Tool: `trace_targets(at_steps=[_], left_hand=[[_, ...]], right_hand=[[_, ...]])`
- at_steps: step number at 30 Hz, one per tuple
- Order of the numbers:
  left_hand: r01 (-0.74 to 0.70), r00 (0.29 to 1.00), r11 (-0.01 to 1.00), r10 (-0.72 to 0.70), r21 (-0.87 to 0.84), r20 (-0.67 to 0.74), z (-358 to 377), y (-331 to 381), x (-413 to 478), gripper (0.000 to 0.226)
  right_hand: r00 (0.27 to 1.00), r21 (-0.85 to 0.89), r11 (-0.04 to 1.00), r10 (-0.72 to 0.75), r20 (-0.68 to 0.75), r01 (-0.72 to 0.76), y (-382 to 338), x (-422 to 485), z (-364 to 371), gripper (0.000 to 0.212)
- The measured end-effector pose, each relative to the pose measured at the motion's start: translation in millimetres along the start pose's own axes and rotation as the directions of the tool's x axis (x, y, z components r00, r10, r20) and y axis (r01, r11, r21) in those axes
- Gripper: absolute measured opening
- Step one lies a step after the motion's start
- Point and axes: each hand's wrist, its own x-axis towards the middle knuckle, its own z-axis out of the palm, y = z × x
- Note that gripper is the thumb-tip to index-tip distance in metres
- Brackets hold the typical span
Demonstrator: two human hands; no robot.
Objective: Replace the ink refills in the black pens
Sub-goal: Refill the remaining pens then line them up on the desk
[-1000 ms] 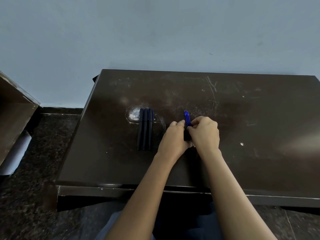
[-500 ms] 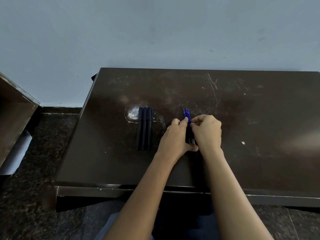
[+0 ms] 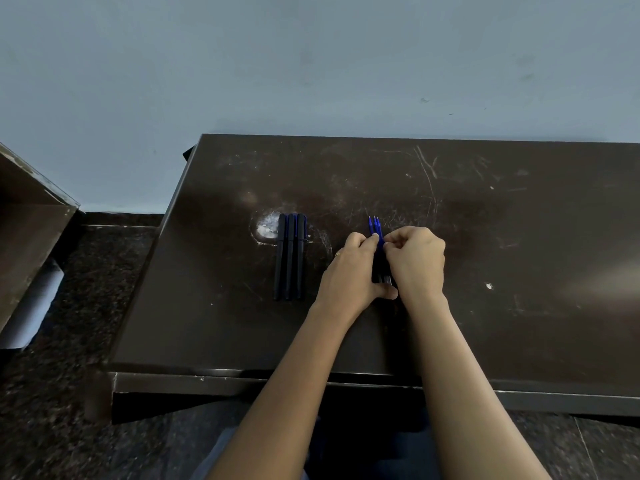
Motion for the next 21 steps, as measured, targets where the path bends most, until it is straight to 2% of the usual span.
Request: trace_targets(at_steps=[21], left_hand=[[-0.025,1.000,1.000,0.025,0.000,-0.016,-0.1,1.3,0.6,0.090]], right_hand=[[0.999,0.011,1.000,-0.028,-0.020,0.028,-0.6,2.1,1.9,0.015]])
